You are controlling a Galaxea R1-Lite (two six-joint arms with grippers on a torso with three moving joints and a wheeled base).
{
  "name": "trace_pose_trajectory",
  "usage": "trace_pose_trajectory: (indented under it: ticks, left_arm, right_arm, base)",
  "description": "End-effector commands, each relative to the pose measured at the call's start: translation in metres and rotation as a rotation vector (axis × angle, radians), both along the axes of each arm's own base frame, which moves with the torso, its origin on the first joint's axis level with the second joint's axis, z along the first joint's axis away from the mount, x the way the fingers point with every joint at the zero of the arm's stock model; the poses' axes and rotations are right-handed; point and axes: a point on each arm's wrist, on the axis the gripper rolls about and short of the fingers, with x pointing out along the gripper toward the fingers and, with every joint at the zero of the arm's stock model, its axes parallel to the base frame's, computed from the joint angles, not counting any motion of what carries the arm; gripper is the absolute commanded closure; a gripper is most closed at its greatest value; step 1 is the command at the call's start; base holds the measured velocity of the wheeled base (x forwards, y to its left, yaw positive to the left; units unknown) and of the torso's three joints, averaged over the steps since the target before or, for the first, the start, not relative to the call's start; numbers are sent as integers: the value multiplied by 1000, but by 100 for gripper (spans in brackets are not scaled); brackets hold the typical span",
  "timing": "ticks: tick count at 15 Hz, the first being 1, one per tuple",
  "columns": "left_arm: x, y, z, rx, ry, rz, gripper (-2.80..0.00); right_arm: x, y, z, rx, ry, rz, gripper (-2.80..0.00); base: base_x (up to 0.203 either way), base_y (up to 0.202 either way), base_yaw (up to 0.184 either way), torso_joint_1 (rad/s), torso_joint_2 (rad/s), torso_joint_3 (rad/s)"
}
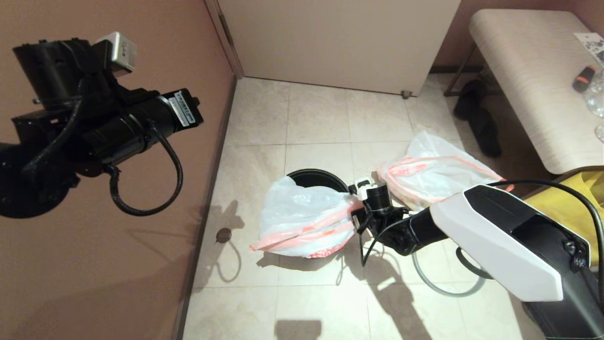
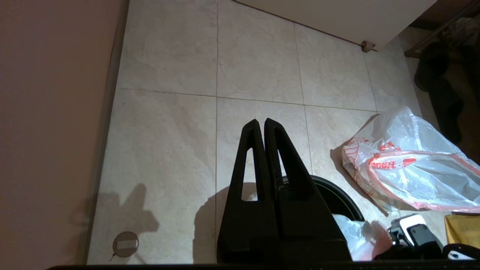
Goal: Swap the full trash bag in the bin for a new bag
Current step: Put the new garbage bag on the trash can
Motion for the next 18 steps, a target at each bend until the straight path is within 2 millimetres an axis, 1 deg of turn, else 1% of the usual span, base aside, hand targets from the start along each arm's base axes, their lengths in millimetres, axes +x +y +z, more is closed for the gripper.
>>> trace_pose_trajectory:
  ticks: [1, 2, 3, 4, 6, 7, 8, 9, 10, 11, 12, 13, 15, 16, 18]
  left_arm:
    - [-1, 0, 1, -3, -6, 1, 0]
    - [0, 0, 1, -3, -5, 1, 0]
    - [0, 0, 1, -3, -5, 1, 0]
    - [0, 0, 1, -4, -5, 1, 0]
    - [-1, 0, 2, -5, -7, 1, 0]
    - [-2, 1, 2, -5, -9, 1, 0]
    - [-3, 1, 3, -6, -13, 1, 0]
    - [-4, 1, 4, -6, -15, 1, 0]
    - [-4, 1, 4, -6, -15, 1, 0]
    - [-4, 1, 4, -6, -15, 2, 0]
    - [-4, 1, 4, -6, -15, 1, 0]
    - [-3, 1, 3, -6, -12, 1, 0]
    - [-1, 0, 1, -3, -5, 1, 0]
    - [-1, 0, 1, -4, -4, 1, 0]
    - [-1, 0, 1, -4, -6, 1, 0]
  right_arm:
    - [9, 3, -5, 9, -37, -24, 0]
    - [14, 3, -1, 17, -66, -46, 0]
    - [13, 2, 6, 26, -79, -50, 0]
    - [10, 0, 18, 41, -92, -52, 0]
    - [0, -7, 50, 108, -119, -54, 0]
    - [-4, -16, 63, 141, -125, -49, 0]
    - [1, -35, 71, 169, -128, -48, 0]
    - [3, -46, 74, 182, -126, -45, 0]
    - [2, -48, 75, 182, -121, -45, 0]
    - [-4, -50, 77, 180, -107, -41, 0]
    - [-14, -53, 73, 173, -72, -29, 0]
    - [-23, -53, 73, 188, -50, -19, 0]
    - [-35, -40, 73, 256, -14, 27, 0]
    - [-40, -32, 72, 266, 3, 59, -280]
    - [-45, -20, 73, 274, 9, 97, -280]
  base:
    - [0, 0, 0, 0, 0, 0]
    - [0, 0, 0, 0, 0, 0]
    - [0, 0, 0, 0, 0, 0]
    - [0, 0, 0, 0, 0, 0]
    - [0, 0, 0, 0, 0, 0]
    - [0, 0, 0, 0, 0, 0]
    - [0, 0, 0, 0, 0, 0]
    - [0, 0, 0, 0, 0, 0]
    - [0, 0, 0, 0, 0, 0]
    - [0, 0, 0, 0, 0, 0]
    - [0, 0, 0, 0, 0, 0]
    - [0, 0, 0, 0, 0, 0]
    - [0, 0, 0, 0, 0, 0]
    - [0, 0, 0, 0, 0, 0]
    - [0, 0, 0, 0, 0, 0]
